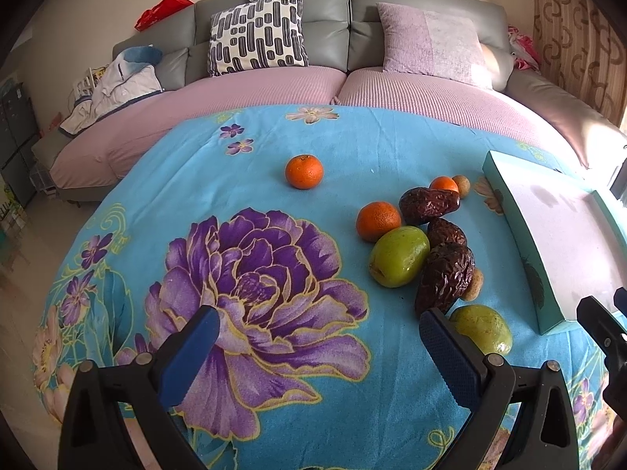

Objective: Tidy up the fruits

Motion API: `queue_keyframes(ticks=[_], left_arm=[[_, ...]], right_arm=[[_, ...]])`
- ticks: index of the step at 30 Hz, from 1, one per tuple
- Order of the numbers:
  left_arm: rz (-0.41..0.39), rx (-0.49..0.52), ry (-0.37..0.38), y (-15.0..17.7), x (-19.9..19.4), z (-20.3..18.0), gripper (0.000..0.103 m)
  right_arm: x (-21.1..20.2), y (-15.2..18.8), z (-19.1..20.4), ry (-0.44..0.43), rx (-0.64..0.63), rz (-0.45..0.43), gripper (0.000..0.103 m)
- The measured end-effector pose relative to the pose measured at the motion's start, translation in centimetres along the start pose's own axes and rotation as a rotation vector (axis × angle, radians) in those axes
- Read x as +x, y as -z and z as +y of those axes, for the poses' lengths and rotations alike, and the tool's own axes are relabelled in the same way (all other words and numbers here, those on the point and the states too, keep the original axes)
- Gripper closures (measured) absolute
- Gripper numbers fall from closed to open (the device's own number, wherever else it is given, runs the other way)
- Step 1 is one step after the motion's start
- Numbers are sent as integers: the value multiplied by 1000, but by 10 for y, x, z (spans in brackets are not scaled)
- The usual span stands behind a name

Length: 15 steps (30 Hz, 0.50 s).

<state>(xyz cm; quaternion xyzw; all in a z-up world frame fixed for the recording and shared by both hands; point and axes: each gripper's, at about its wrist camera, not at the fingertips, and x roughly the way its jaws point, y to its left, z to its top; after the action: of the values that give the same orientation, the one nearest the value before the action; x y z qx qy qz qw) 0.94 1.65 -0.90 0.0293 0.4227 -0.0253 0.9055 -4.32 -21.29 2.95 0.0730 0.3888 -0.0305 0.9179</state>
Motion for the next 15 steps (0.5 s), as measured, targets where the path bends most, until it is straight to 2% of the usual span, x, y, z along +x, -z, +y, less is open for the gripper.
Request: queue_keyframes(ticks=[3, 5, 9, 11, 15], left_arm=[[-2, -4, 9, -7, -2, 2, 0], [-9, -14, 18, -15, -5, 5, 0], [4, -18, 30, -30, -5, 10, 1], [16, -16, 39, -37, -2, 12, 6], [47, -21, 65, -52, 7, 13, 8]], right_arm=[[1, -3, 9, -32, -15, -12, 11], [-1, -5, 17, -68, -30, -27, 16], [-2, -8, 34, -143, -68, -40, 17], [1, -8, 41, -172, -82, -27, 30], [14, -7, 53, -219, -96, 24, 31]])
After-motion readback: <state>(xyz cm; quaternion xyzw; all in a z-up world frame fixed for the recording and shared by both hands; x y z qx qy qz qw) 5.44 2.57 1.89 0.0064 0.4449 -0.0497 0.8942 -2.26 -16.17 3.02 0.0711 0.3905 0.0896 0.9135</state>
